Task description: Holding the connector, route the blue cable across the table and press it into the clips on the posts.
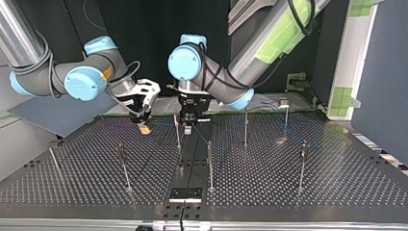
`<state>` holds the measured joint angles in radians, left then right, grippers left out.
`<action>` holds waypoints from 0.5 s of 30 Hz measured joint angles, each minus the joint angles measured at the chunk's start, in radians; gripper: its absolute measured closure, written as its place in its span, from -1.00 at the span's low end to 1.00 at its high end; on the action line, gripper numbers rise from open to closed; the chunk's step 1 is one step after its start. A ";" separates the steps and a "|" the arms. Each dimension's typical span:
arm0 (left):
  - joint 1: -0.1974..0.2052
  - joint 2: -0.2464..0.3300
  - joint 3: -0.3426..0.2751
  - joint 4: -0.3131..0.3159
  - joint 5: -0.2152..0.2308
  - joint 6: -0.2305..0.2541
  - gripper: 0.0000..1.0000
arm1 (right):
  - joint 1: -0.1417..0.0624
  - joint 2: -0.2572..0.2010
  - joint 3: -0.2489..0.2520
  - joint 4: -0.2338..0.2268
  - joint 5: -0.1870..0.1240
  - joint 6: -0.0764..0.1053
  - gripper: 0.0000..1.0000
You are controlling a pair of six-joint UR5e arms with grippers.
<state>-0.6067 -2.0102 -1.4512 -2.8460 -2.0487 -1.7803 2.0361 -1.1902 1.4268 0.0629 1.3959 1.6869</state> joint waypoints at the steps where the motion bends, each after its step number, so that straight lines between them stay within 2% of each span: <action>1: -0.002 -0.002 -0.008 0.007 0.006 0.000 1.00 | 0.000 0.000 0.004 -0.002 0.001 -0.001 1.00; 9: -0.005 -0.064 -0.084 0.084 0.038 -0.002 1.00 | 0.006 0.000 0.069 -0.041 0.000 -0.001 1.00; 15: -0.002 -0.102 -0.139 0.138 0.043 -0.007 1.00 | 0.006 0.000 0.120 -0.067 -0.002 -0.012 1.00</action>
<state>-0.6090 -2.1119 -1.5899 -2.7076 -2.0055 -1.7870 2.0426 -1.1901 1.5469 -0.0037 1.3937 1.6753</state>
